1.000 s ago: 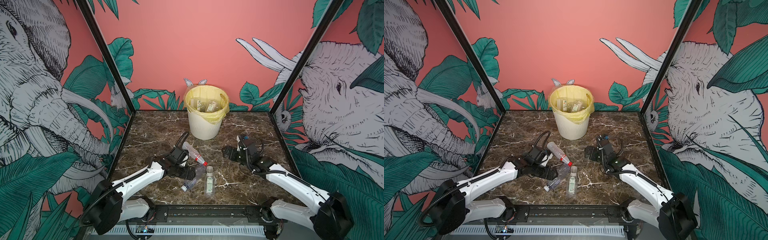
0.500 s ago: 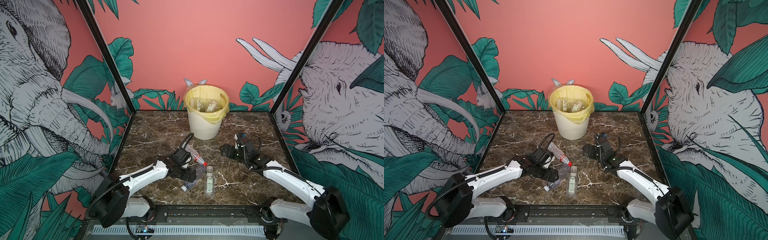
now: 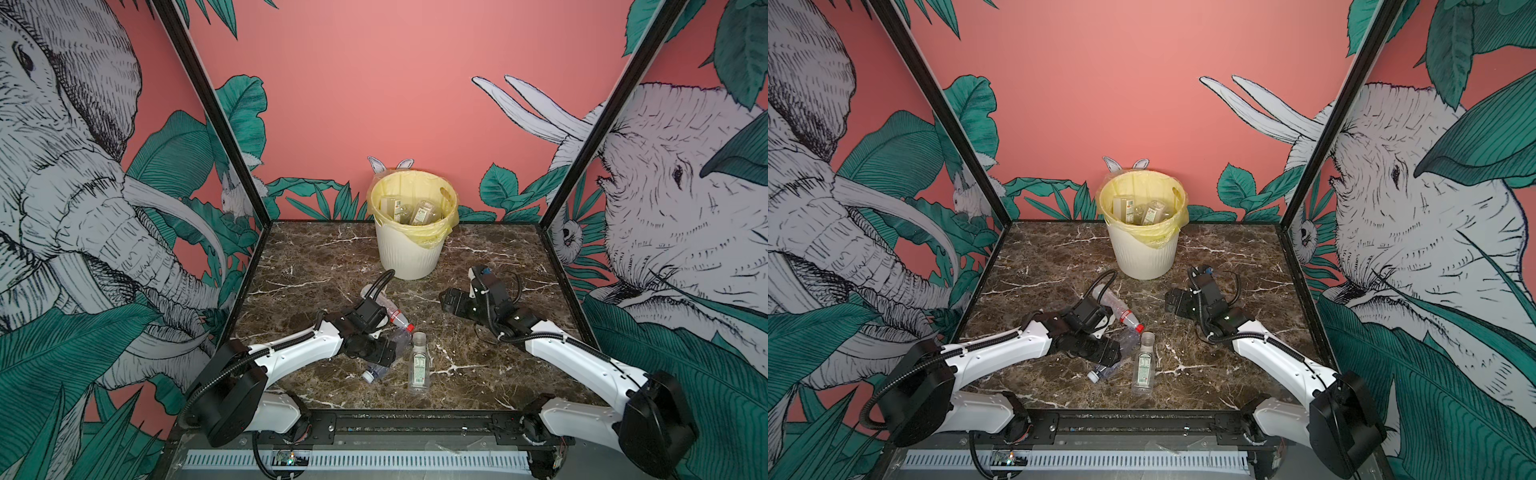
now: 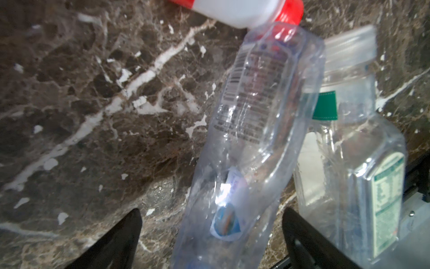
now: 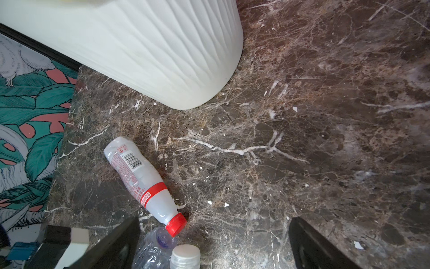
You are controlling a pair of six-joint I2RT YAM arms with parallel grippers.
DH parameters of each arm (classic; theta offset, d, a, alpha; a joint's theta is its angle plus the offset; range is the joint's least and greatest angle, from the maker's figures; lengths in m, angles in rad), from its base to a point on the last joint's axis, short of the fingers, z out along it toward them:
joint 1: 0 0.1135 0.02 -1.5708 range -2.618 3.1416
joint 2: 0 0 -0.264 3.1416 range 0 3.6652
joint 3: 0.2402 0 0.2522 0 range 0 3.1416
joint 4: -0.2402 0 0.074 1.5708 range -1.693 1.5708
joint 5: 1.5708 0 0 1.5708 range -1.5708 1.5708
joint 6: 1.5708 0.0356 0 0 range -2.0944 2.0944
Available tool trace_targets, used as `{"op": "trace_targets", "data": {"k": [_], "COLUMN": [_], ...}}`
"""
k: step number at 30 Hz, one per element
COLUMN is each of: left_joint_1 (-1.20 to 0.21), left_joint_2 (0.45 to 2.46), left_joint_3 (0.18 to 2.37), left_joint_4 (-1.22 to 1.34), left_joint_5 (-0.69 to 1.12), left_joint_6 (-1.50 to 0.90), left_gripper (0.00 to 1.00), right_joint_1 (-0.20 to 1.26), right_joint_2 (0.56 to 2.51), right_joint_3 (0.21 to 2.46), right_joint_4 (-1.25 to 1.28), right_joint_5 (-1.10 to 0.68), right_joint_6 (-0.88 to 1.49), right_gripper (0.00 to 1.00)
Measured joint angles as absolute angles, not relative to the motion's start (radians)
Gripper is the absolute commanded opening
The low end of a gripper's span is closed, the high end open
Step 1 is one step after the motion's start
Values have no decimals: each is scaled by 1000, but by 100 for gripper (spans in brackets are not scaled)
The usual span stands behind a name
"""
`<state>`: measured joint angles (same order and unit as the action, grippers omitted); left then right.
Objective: Throw the plastic bottles in the bin
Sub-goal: Pick up the plastic bottle from the bottom-center of the table.
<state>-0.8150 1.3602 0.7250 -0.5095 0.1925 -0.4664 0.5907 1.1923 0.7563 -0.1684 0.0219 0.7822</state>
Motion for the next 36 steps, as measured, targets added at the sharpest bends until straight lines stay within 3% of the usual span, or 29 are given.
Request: {"op": "trace_targets", "data": {"k": [13,26,36], "left_joint_1": [-850,-857,-857], "left_joint_2": [1409,1410,1322], "left_joint_3": [725,720,667], "left_joint_4": [-502,-480,-468], "left_joint_5": [144,117,124], "left_joint_6": [-472,-469,-459], "left_gripper": [86,60,54], "right_joint_1": [591,590,589], "right_joint_2": [1192,1192,1192], "right_joint_3": [756,756,756], "right_joint_4": [-162,-160,-160], "right_joint_5": [22,23,26], "right_joint_6": [782,786,786], "right_gripper": [99,99,99]}}
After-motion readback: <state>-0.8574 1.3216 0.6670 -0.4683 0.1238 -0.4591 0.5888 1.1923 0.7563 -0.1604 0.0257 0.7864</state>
